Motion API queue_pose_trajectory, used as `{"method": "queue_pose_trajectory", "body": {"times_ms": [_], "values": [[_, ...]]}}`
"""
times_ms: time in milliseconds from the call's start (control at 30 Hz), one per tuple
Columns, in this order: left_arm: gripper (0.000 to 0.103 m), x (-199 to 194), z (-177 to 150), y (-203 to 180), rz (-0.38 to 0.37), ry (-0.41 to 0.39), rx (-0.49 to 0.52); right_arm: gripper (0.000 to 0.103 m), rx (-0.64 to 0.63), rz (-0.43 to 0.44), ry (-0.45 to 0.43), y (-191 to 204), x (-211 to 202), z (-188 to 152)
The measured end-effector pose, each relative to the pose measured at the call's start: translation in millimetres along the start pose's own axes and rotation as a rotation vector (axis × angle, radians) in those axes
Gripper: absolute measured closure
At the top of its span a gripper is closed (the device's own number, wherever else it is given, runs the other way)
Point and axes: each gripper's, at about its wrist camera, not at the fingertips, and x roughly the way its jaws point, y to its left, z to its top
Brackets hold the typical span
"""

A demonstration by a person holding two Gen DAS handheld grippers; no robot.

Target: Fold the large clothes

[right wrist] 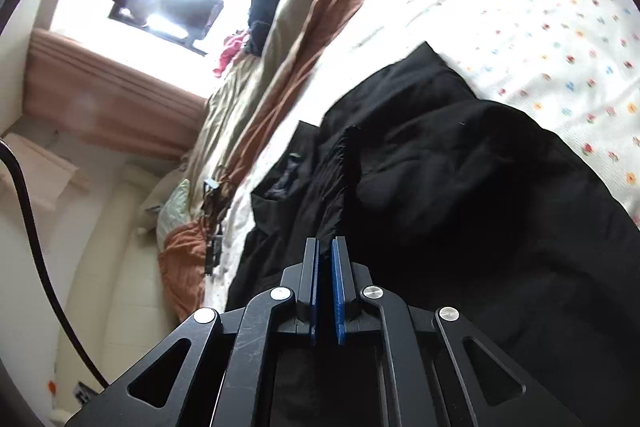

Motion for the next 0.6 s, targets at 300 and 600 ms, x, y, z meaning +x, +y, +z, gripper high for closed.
{"method": "queue_pose_trajectory", "body": {"times_ms": [300,600], "values": [[0.003,-6.3,11.3,28.0,0.015,-0.013,-0.057,0.097,-0.233,0.081,0.029,81.2,26.1,-26.9],[0.003,-16.9,21.8,57.7,0.030,-0.043,-0.144,0.097,-0.387,0.154,0.144,143.3,81.7,-68.3]]}}
